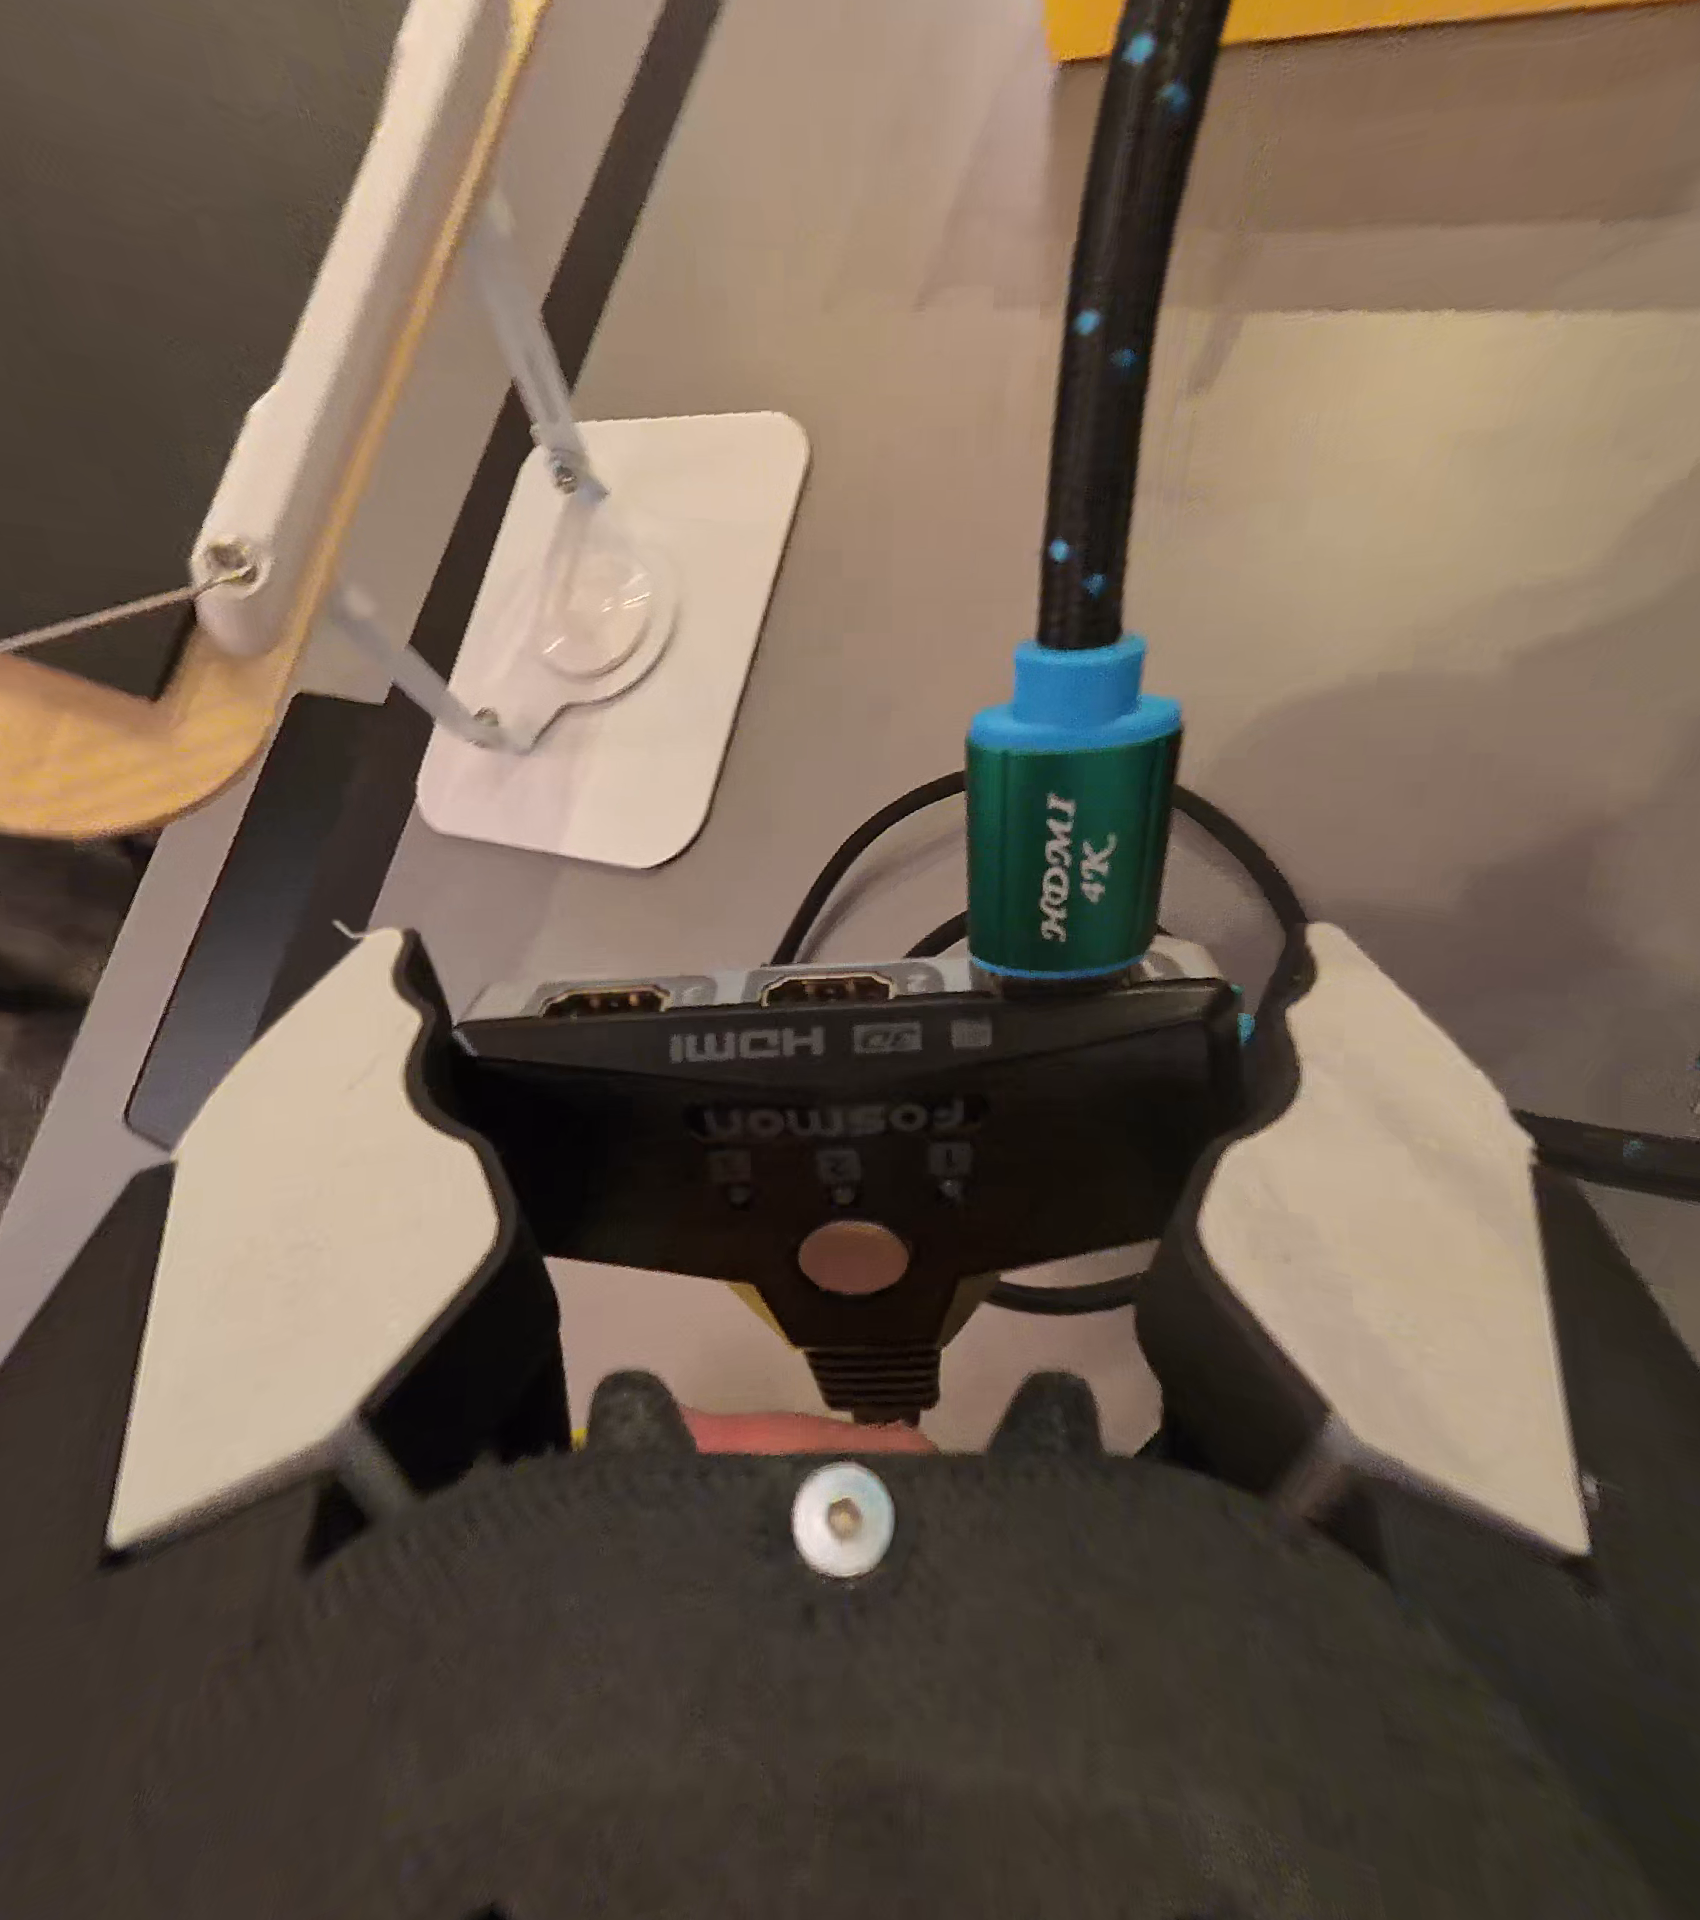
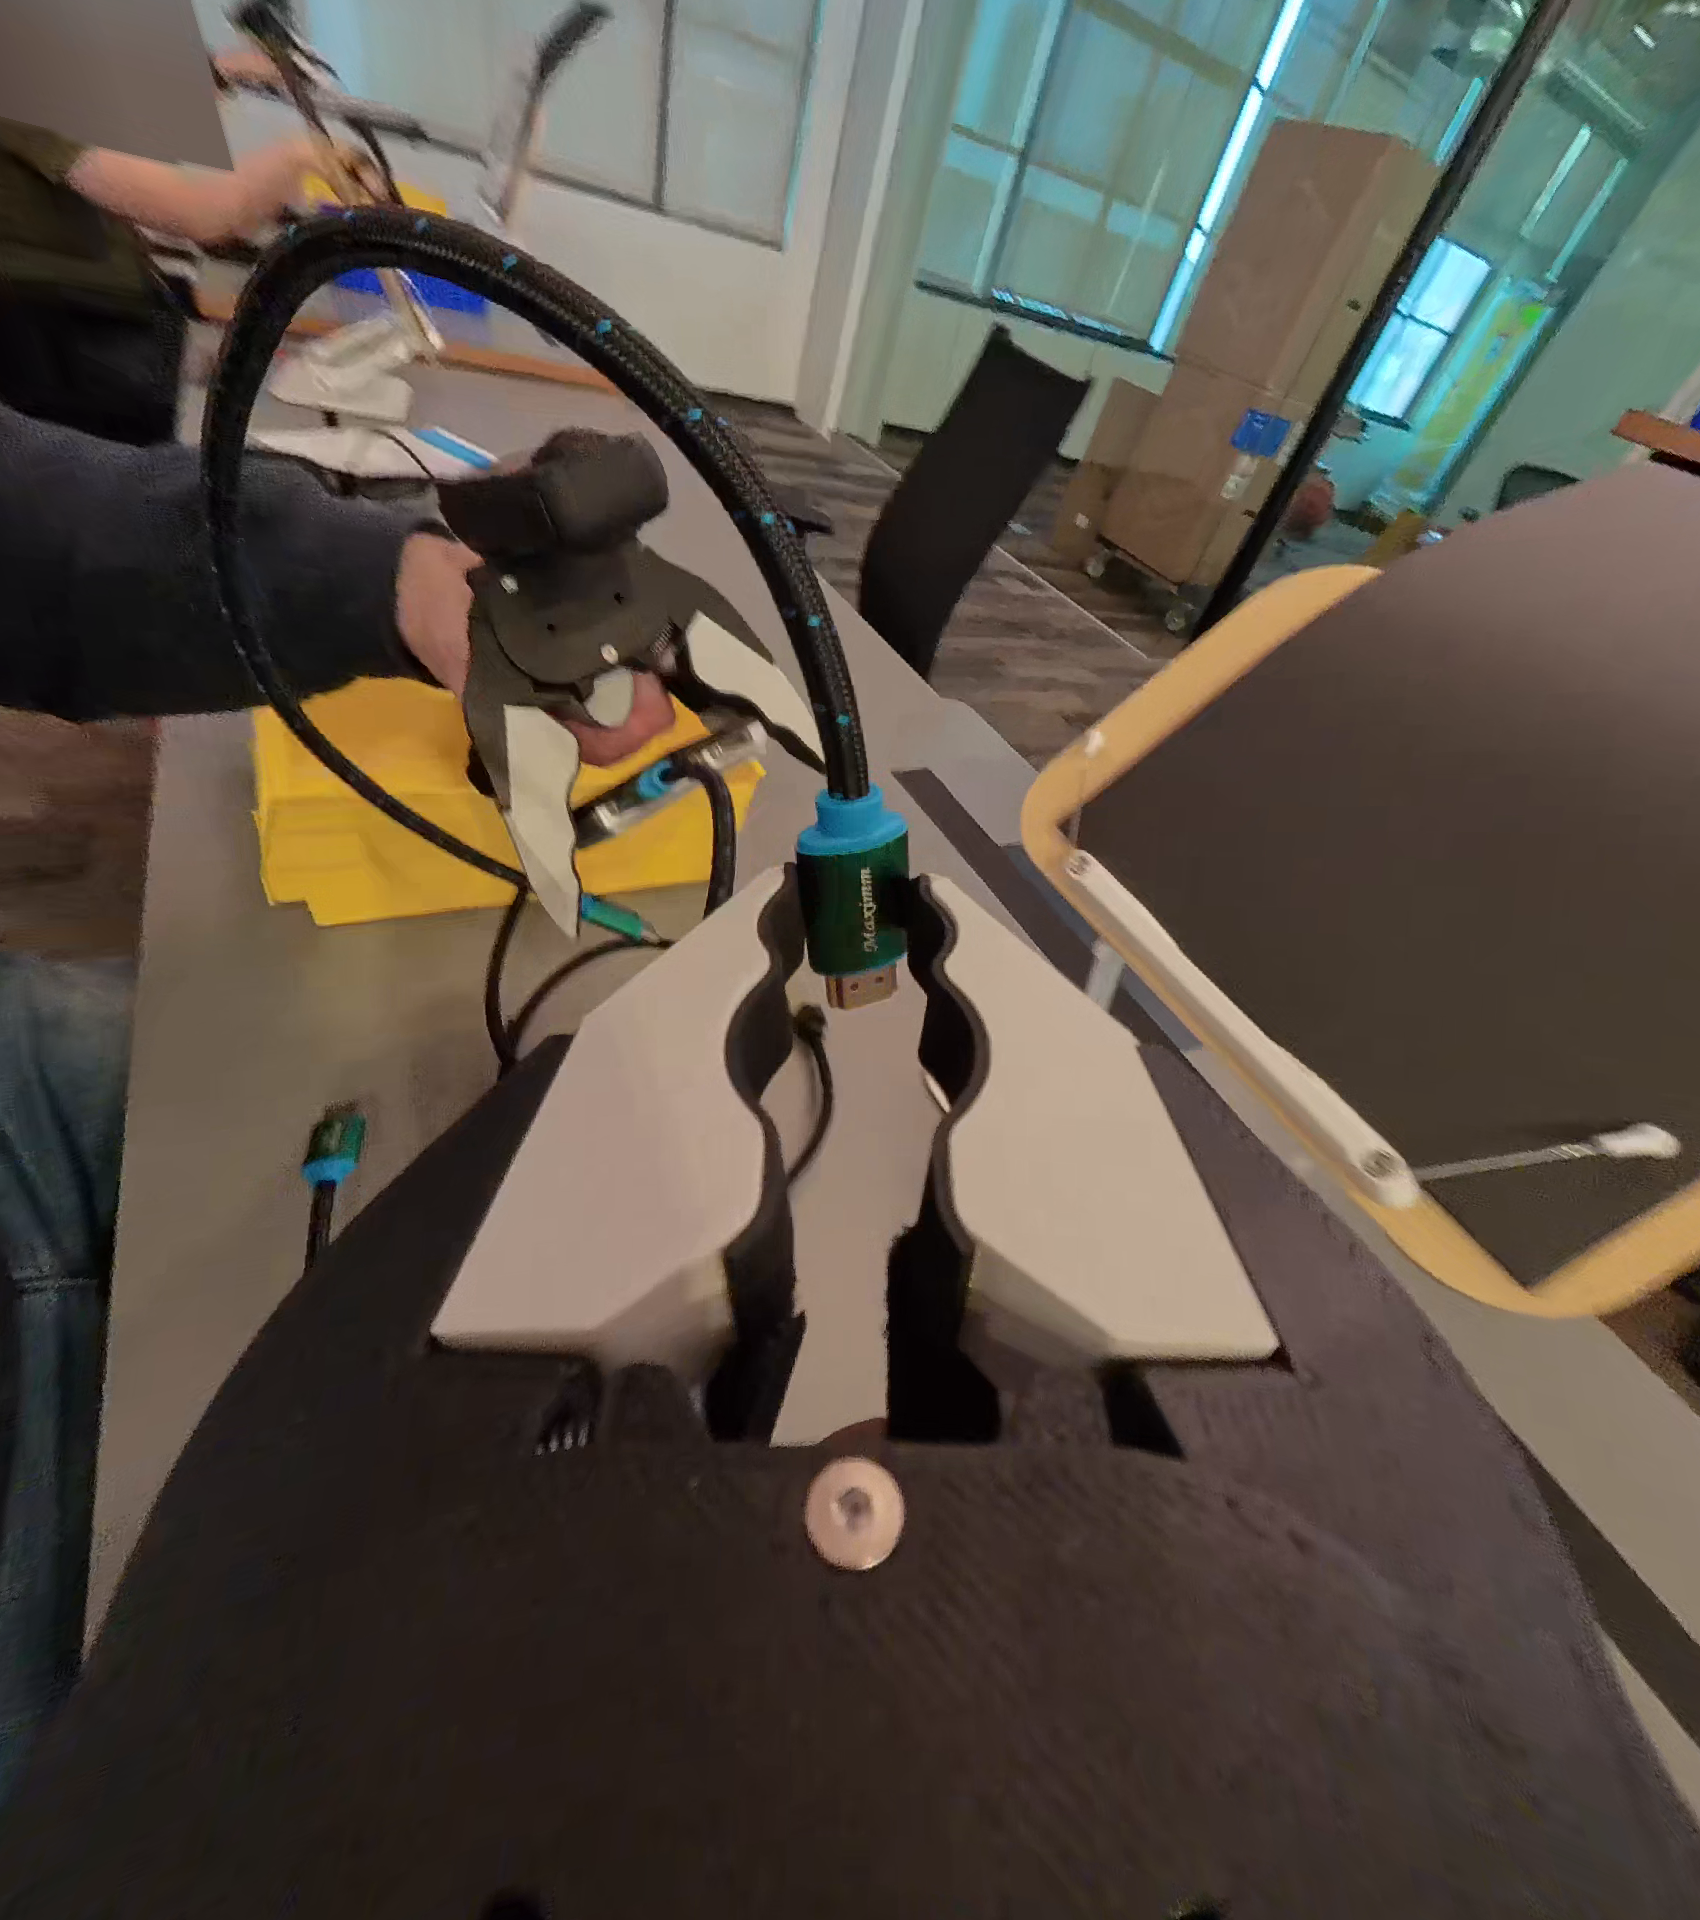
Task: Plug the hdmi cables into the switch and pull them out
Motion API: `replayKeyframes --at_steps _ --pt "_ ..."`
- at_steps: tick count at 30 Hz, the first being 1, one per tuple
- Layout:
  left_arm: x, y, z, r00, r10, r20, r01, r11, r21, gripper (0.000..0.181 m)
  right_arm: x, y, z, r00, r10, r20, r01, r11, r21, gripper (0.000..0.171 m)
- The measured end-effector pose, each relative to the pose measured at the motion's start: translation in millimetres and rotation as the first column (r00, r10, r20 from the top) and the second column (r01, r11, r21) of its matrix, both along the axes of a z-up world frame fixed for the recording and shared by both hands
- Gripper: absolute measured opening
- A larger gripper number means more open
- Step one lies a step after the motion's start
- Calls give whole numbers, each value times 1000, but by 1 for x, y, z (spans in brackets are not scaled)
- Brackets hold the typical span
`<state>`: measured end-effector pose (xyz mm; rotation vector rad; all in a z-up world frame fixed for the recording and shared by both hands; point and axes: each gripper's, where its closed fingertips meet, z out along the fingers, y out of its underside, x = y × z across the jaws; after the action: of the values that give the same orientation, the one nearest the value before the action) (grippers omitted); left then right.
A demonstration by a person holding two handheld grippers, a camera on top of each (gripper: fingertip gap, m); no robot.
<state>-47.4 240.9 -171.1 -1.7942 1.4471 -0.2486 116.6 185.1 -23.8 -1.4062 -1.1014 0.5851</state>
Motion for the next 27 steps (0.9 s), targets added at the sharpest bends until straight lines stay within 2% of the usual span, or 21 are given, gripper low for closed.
replayKeyframes --at_steps 8,12,16,20,24,27 --pt "-25 22 4 987 157 43 -157 988 -9 141 74 1 27 985 -165 52 164 986 17 17" --pt "-34 37 5 960 264 93 -260 964 -53 141 84 -12 19 981 -148 129 146 989 20 17" --pt "-53 58 6 902 409 138 -402 912 -79 141 79 -32 -2 981 -78 177 84 996 -24 17" --pt "-43 55 10 914 386 123 -383 923 -46 142 89 -35 -17 969 -111 219 122 992 -36 13" --pt "-37 50 9 934 354 54 -356 934 24 141 134 -33 4 954 -229 192 233 973 2 11" --pt "-36 48 6 935 353 38 -354 934 40 141 185 -25 20 901 -375 219 370 927 68 12"
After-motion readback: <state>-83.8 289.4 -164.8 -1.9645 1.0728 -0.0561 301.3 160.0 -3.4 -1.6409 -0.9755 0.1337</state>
